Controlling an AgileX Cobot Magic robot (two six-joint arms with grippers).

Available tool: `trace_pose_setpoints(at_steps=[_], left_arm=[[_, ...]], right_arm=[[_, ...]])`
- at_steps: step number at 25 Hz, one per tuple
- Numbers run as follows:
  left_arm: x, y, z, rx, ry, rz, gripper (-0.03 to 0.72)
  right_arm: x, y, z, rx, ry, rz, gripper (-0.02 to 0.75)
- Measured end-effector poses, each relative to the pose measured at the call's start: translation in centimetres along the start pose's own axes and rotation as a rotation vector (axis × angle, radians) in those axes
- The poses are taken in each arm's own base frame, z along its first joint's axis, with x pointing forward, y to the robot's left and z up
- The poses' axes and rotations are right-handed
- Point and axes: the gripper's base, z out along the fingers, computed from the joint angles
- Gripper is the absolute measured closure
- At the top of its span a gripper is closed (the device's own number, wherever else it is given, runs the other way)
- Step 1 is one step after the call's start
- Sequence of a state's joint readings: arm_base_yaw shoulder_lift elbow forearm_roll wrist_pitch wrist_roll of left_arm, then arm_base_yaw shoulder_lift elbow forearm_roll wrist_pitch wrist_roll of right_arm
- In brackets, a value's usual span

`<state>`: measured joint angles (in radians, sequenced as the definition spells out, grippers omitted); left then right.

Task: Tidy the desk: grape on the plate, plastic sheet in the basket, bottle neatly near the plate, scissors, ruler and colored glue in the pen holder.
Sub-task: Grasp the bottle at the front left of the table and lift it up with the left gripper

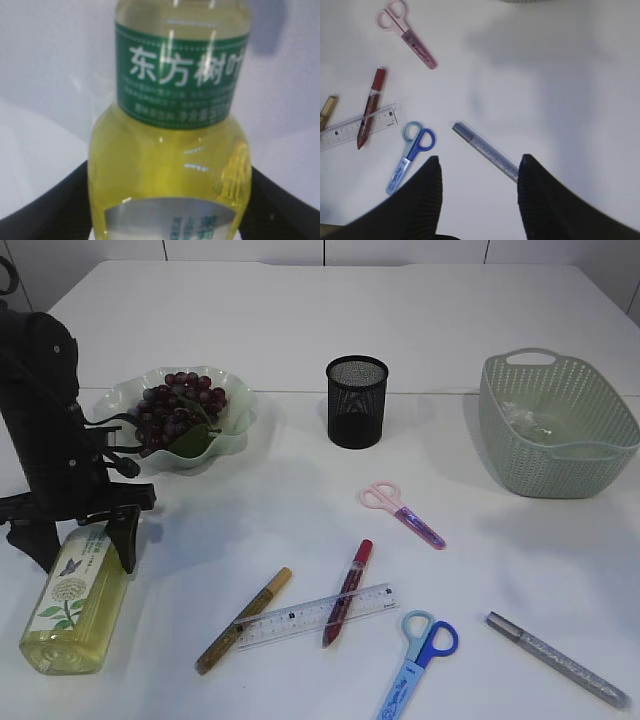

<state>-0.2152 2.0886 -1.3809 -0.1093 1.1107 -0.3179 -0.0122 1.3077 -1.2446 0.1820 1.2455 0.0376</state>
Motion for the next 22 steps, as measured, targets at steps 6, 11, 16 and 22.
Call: trace_pose_setpoints(at_steps=[6, 11, 16, 22], left_arm=[[-0.01, -0.01, -0.04, 0.000, 0.000, 0.000, 0.165], [-0.02, -0.02, -0.11, 0.000, 0.001, 0.000, 0.264], [-0.08, 0.14, -0.11, -0.018, -0.004, 0.014, 0.282], [-0.04, 0.04, -0.14, -0.025, -0.005, 0.026, 0.286]], right_arm=[[0.00, 0.00, 0.00, 0.000, 0.000, 0.000, 0.340], [0.00, 0.00, 0.00, 0.000, 0.000, 0.000, 0.340], [0.00, 0.00, 0.00, 0.000, 0.000, 0.000, 0.340], [0.00, 0.00, 0.00, 0.000, 0.000, 0.000, 0.340]])
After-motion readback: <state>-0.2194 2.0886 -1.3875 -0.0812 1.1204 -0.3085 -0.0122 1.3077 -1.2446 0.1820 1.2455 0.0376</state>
